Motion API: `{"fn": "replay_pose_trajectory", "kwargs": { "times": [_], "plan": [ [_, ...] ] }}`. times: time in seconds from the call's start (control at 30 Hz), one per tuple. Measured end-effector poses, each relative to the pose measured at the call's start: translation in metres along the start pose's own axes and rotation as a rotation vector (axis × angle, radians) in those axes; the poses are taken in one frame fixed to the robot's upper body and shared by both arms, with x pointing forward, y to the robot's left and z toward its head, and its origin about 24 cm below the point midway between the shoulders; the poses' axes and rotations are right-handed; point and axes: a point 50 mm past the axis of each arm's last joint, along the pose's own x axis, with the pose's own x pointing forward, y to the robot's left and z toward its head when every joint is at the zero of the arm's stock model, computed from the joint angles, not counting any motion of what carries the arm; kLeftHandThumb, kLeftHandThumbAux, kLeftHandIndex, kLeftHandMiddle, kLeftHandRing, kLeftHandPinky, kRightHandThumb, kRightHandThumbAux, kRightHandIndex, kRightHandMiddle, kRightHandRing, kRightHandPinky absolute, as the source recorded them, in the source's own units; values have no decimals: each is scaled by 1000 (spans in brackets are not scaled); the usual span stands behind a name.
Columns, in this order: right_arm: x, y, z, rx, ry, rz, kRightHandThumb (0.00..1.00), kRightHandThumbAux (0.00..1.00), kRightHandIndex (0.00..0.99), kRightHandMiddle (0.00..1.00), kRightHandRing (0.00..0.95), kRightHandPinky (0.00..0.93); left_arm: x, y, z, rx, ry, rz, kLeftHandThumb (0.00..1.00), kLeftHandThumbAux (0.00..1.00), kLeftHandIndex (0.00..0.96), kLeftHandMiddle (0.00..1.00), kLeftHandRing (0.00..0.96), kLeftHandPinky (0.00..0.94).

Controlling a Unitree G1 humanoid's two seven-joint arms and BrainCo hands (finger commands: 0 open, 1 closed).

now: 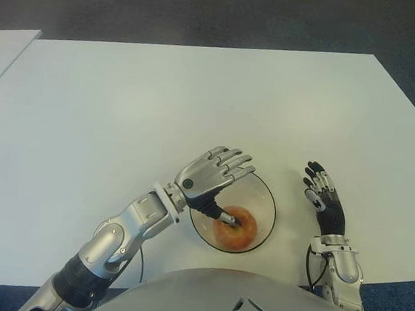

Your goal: Put the apples into the plate.

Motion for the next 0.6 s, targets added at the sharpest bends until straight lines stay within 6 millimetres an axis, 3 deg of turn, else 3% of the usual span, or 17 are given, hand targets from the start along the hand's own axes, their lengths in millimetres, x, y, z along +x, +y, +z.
{"fn": "replay_pose_trajectory", "kwargs": {
  "times": [0.2, 0.23, 0.6],
  "plan": [
    [-2, 0, 0, 2, -7, 11, 84, 470, 0, 0, 0, 0, -1, -2, -6, -267, 189, 70, 129, 295, 0, 0, 0, 53],
    [-3, 1, 0, 5, -11, 13, 83, 478, 0, 0, 0, 0, -2, -4, -8, -391, 262, 100, 130, 320, 30, 14, 10, 65],
    [-6, 1, 5, 10, -34, 23, 82, 493, 0, 0, 0, 0, -16, -8, -12, -958, 368, 403, 118, 403, 197, 88, 56, 81]
  ]
}}
